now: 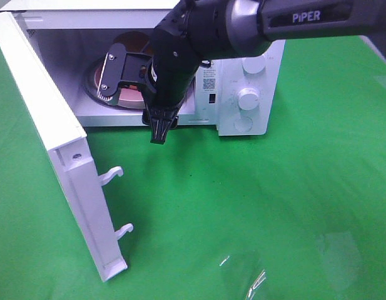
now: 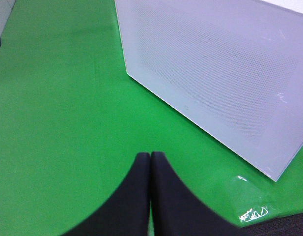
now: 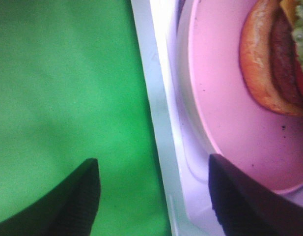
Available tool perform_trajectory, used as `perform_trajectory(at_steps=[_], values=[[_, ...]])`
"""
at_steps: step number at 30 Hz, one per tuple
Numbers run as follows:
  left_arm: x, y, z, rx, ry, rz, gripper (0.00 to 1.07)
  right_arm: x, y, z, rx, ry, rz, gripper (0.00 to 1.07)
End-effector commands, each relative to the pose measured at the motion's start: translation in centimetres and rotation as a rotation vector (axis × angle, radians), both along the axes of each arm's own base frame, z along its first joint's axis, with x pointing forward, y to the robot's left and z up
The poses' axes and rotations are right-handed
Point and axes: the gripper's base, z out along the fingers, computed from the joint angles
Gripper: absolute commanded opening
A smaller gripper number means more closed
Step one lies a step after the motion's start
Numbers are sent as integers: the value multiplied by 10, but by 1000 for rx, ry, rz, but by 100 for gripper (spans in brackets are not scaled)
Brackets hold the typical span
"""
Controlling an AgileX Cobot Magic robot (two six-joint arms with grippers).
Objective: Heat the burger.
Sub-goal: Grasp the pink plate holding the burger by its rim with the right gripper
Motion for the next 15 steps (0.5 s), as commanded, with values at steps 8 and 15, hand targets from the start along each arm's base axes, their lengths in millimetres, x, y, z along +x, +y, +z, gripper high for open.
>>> perform_trajectory(at_steps=[8,15], values=[[-1,0,0,-8,-17,5,0,22,0,7,52,-35,-55,62],[-1,0,0,-8,-17,5,0,33,-2,1,58,-30,-80,62]])
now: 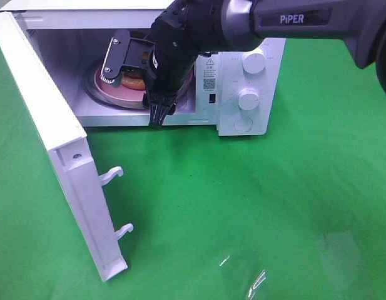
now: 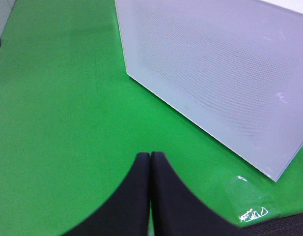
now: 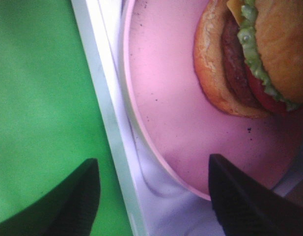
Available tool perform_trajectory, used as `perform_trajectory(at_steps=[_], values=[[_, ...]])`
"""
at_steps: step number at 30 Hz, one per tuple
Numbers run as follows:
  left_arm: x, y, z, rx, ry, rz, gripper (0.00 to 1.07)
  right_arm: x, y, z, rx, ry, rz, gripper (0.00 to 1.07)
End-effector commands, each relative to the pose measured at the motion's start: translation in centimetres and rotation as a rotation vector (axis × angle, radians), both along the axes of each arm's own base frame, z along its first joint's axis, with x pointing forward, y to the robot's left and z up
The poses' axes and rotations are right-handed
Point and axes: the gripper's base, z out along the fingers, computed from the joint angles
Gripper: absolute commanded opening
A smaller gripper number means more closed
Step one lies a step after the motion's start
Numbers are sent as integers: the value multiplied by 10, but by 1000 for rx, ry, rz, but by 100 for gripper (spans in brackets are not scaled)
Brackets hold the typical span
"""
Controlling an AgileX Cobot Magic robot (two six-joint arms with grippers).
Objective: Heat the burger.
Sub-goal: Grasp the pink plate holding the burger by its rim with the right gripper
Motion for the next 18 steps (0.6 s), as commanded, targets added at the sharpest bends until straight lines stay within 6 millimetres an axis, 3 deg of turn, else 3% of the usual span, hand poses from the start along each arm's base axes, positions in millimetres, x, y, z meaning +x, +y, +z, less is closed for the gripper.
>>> perform_trajectory(at_steps=[1,18], values=[[-1,0,0,-8,-17,5,0,3,-1,-2,9,8,-18,62],[-1,0,0,-8,-17,5,0,27,-17,-30,29,0,-38,62]])
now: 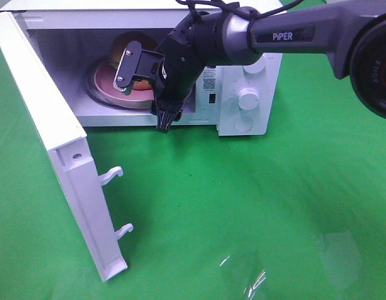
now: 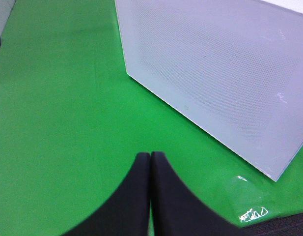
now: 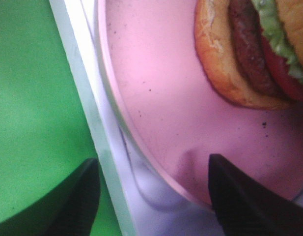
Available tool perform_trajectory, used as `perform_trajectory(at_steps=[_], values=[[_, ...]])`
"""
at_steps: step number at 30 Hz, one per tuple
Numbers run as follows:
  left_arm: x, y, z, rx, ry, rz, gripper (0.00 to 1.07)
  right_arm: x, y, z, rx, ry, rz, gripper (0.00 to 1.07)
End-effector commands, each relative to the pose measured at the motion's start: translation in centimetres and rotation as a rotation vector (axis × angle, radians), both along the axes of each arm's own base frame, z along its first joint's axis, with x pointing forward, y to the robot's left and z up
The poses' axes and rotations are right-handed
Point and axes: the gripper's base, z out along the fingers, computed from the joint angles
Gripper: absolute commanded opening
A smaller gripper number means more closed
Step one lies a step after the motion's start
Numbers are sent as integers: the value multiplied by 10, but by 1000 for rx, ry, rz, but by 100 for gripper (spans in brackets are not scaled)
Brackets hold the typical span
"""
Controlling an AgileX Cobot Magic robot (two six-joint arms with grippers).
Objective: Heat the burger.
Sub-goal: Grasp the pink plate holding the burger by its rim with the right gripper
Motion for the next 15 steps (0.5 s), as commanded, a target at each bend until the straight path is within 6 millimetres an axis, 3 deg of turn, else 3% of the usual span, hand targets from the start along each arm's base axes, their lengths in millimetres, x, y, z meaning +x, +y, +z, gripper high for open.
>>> perform_trajectory(at_steps=[1,15], values=[[-1,0,0,-8,-16,5,0,6,-5,-1,15,-8,-15,62],[-1,0,0,-8,-16,5,0,7,-2,-26,7,16,-5,55]])
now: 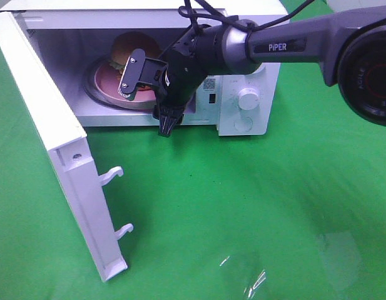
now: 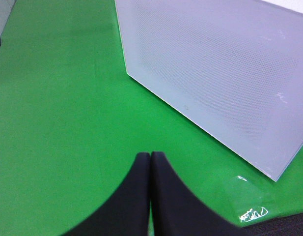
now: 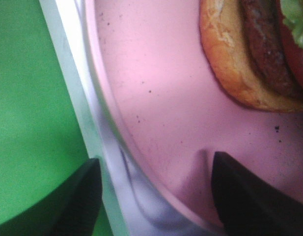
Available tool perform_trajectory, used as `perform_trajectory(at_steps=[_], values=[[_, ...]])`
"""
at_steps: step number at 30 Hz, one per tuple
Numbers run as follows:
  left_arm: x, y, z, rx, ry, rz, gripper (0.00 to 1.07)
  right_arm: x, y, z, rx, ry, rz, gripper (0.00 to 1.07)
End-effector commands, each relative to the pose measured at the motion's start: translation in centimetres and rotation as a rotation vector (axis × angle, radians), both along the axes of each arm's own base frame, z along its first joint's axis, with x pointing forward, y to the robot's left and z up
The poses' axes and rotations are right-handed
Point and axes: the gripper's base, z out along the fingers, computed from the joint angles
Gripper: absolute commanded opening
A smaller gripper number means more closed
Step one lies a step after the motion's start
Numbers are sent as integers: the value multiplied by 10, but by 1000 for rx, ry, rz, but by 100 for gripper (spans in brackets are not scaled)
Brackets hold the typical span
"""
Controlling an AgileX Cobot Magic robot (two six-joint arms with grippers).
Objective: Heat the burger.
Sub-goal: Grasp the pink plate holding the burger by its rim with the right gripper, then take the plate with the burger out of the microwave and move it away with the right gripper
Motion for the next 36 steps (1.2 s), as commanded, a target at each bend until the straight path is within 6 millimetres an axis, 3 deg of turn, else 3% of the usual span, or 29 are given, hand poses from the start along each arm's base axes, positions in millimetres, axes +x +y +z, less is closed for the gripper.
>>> perform_trajectory(at_steps=[1,2,4,5,6,7,8,16,36], values=[[-1,0,0,-8,-16,5,0,1,-1,-11,-6,23,-14,50],[-1,0,0,-8,-16,5,0,1,-1,-11,-6,23,-14,50],[-1,0,0,-8,-16,5,0,1,-1,-11,0,17,-10,34],[-1,0,0,-8,-16,5,0,1,-1,-11,0,17,-10,34],[-1,0,0,-8,-16,5,0,1,-1,-11,0,17,-10,25],[-1,0,0,-8,-16,5,0,1,-1,-11,0,17,-10,25],[-1,0,0,-8,-16,5,0,1,-1,-11,0,18,-11,17],[-1,0,0,-8,-16,5,0,0,-2,-11,-17,31,-19,0],[-1,0,0,-8,-16,5,0,-6,-3,10,-62,47,56,0]])
